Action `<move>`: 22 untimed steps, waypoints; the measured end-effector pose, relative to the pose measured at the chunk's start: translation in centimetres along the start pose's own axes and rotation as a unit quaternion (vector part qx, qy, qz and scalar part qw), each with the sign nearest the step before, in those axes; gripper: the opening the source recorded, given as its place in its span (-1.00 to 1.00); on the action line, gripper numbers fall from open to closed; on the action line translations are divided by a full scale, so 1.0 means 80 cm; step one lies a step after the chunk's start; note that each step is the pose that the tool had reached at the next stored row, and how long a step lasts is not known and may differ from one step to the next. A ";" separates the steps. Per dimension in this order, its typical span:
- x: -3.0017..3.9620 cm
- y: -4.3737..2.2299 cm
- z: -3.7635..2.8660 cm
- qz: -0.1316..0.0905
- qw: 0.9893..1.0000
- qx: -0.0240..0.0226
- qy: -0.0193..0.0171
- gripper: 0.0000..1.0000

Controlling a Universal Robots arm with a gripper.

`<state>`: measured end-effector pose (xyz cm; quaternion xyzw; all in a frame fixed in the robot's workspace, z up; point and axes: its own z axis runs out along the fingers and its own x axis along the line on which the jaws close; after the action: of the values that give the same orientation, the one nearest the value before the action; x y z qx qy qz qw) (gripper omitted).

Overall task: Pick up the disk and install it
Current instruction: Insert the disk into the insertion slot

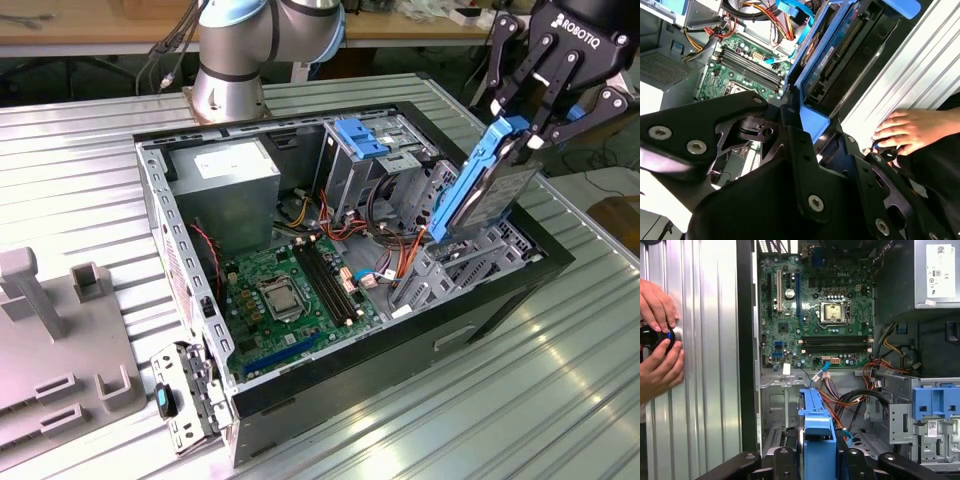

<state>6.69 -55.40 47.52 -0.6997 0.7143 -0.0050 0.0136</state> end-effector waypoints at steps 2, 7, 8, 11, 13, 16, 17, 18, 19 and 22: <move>0.0024 -0.0001 0.0030 0.000 1.000 0.000 0.000 -0.26; 0.0089 -0.0001 0.0080 0.007 1.000 0.000 0.000 -0.26; 0.0097 -0.0001 0.0086 0.007 1.000 0.000 0.000 -0.26; 0.0107 -0.0001 0.0116 0.007 1.000 0.000 0.000 -0.26; 0.0112 0.0000 0.0137 0.007 1.000 0.000 0.000 -0.26; 0.0124 0.0001 0.0170 0.007 1.000 0.000 0.000 -0.26; 0.0125 0.0001 0.0178 0.007 1.000 0.000 0.000 -0.26; 0.0125 0.0001 0.0183 0.007 1.000 0.000 0.000 -0.26; 0.0125 0.0001 0.0188 0.007 1.000 0.000 0.000 -0.26; 0.0127 0.0002 0.0213 0.007 1.000 0.000 0.000 -0.26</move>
<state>6.70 -56.40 45.80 -0.6950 0.7189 -0.0050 0.0135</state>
